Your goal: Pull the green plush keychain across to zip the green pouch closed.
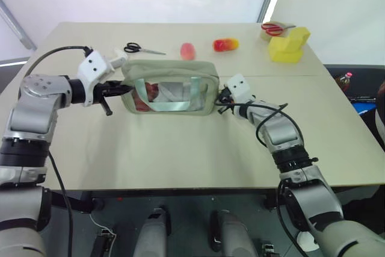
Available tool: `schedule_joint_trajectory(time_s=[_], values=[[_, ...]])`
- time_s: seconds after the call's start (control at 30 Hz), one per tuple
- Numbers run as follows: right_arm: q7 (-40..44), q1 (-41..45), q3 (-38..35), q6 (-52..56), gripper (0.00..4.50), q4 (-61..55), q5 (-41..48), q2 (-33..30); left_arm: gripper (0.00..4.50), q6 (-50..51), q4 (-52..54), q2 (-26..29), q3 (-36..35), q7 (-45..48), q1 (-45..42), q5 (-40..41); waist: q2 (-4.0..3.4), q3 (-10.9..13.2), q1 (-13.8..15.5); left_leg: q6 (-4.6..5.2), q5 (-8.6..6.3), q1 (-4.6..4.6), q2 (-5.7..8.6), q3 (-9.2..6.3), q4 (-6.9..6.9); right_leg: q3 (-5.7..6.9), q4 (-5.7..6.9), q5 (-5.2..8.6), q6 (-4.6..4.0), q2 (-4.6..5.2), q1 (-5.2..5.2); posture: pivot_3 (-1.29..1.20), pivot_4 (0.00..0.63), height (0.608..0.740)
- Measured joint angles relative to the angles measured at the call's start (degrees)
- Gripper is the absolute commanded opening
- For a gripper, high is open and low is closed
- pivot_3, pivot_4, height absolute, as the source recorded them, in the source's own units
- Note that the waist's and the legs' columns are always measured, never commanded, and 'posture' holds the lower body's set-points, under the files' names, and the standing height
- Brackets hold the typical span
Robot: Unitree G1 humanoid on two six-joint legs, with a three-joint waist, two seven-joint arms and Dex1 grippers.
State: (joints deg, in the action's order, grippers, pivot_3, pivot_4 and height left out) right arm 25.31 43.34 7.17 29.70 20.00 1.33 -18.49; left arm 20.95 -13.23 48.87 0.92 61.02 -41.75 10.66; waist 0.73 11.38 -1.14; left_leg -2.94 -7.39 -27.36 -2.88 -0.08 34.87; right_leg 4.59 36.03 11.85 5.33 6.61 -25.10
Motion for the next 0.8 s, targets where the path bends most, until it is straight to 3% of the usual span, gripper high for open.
schedule_joint_trajectory(time_s=[0.13, 0.17, 0.2, 0.3, 0.4, 0.43, 0.53, 0.67, 0.8], values=[[1.1, 1.33, -3.66, 2.6, 0.06, -0.03, 3.05, 0.08, 0.0, -0.02, -0.02, 0.0, 0.0, -0.11, 0.0, 0.0, 0.0, 0.0, 0.02, 0.0, 0.0, 0.0, 0.0, 0.0, 0.0, 0.0, 0.0, -0.01, 0.0, 0.0, 0.0, 0.0, 0.15, 0.74], [1.52, 1.98, -5.03, 3.84, 0.78, -0.16, 4.47, 0.02, 0.0, -0.02, -0.03, 0.0, 0.0, -0.14, 0.0, 0.0, -0.01, 0.0, 0.03, 0.0, 0.0, 0.0, 0.0, 0.01, 0.0, 0.0, 0.0, -0.01, 0.0, 0.0, -0.01, 0.0, 0.15, 0.74], [2.11, 2.69, -6.31, 5.32, 1.15, -0.65, 5.89, -0.13, 0.0, -0.02, -0.04, 0.0, 0.0, -0.15, 0.0, 0.0, -0.01, 0.0, 0.05, 0.0, 0.0, 0.0, 0.0, 0.0, 0.0, 0.0, 0.0, -0.01, 0.0, 0.0, 0.0, 0.0, 0.15, 0.74], [6.74, 4.1, -7.73, 10.35, 2.58, -4.91, 9.9, -3.46, 1.07, 0.06, -0.3, 0.03, -0.03, -0.16, -0.14, 0.02, -0.03, 0.02, 0.23, 0.0, 0.0, -0.02, 0.0, 0.0, -0.01, 0.0, -0.01, 0.0, -0.01, 0.0, -0.02, 0.0, 0.15, 0.74], [14.36, 5.03, -7.5, 14.99, 4.23, -10.85, 12.95, -12.02, 2.56, 1.91, -1.51, 0.64, -0.25, 0.78, -0.51, 1.0, -0.05, 0.03, 0.6, -0.01, -0.01, -0.11, 0.0, 0.0, -0.01, 0.0, -0.08, 0.02, -0.01, 0.02, -0.08, 0.0, 0.15, 0.74], [17.05, 5.21, -7.45, 16.26, 4.5, -12.49, 13.87, -14.98, 3.07, 2.57, -2.04, 0.9, -0.75, 1.16, -0.8, 1.41, -0.05, 0.03, 0.69, -0.01, -0.01, -0.13, 0.0, 0.0, -0.03, 0.0, -0.12, 0.02, -0.01, 0.02, -0.07, 0.0, 0.15, 0.74], [25.43, 5.4, -7.59, 20.5, 4.5, -17.5, 17.67, -23.78, 4.49, 4.19, -3.03, 3.17, -2.9, 2.8, -1.96, 3.03, -0.04, 0.03, 0.54, -0.03, -0.03, -0.13, 0.0, 0.02, -0.11, 0.01, -0.4, 0.02, -0.02, 0.03, -0.01, 0.0, 0.15, 0.74], [32.31, 6.84, -7.63, 27.93, 4.5, -23.23, 24.47, -28.22, 4.49, 9.42, -1.75, 5.05, -5.57, 5.43, -3.15, 7.46, -0.11, 0.07, -0.02, -0.12, -0.09, -0.12, -0.01, 0.06, -0.2, 0.0, -0.54, 0.01, -0.01, 0.03, -0.04, 0.0, 0.15, 0.74], [33.45, 10.45, -8.38, 34.31, 4.5, -29.38, 30.35, -29.49, 4.49, 13.74, -1.37, 8.0, -8.49, 6.31, -3.23, 10.17, -0.11, 0.07, 0.28, -0.12, -0.09, -0.1, -0.02, 0.05, -0.44, 0.01, -0.61, 0.0, -0.02, 0.02, -0.13, 0.0, 0.15, 0.74]])
